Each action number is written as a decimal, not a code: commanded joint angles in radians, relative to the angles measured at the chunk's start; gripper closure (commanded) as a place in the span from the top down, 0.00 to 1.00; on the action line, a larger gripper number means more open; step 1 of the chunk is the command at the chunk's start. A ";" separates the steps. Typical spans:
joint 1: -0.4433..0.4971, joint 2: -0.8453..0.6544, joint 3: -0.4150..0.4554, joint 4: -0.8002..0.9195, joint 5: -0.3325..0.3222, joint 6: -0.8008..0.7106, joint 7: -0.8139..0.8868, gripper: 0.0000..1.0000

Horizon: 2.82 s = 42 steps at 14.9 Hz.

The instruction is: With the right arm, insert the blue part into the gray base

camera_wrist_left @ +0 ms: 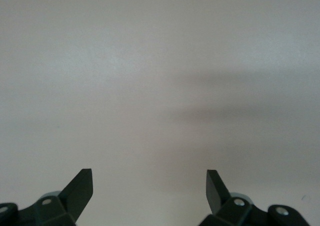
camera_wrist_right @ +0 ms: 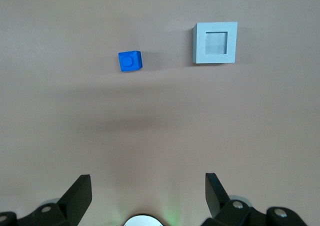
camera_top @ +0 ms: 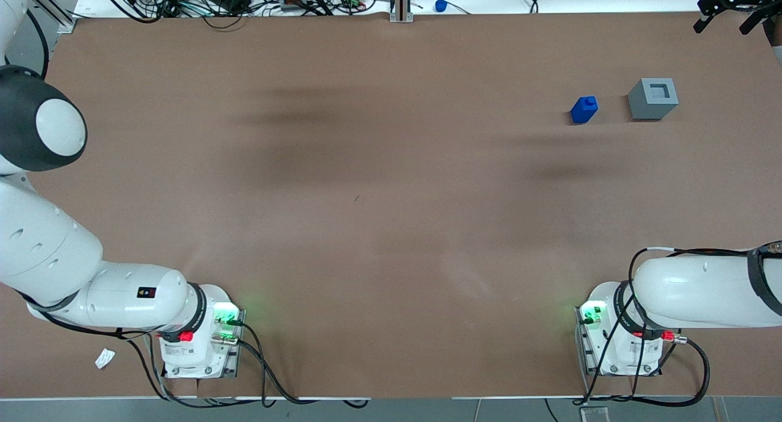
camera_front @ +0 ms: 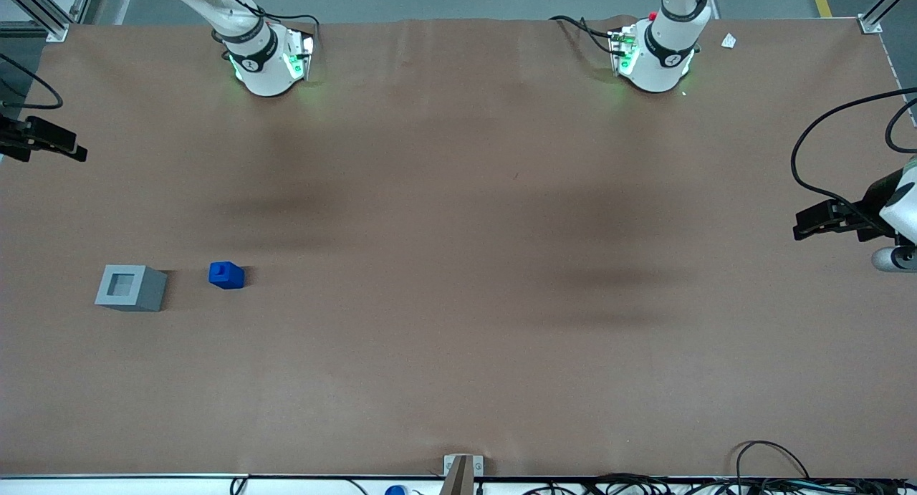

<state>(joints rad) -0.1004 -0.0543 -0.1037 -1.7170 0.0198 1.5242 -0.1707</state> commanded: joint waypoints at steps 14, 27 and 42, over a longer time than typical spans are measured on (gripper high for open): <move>0.057 0.119 0.018 -0.200 -0.006 0.325 0.085 1.00; 0.074 0.226 0.019 -0.269 0.006 0.546 0.088 1.00; 0.117 0.449 0.019 -0.268 0.055 0.789 0.102 0.99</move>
<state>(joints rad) 0.0005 0.3915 -0.0850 -1.9838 0.0573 2.3048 -0.0820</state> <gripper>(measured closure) 0.004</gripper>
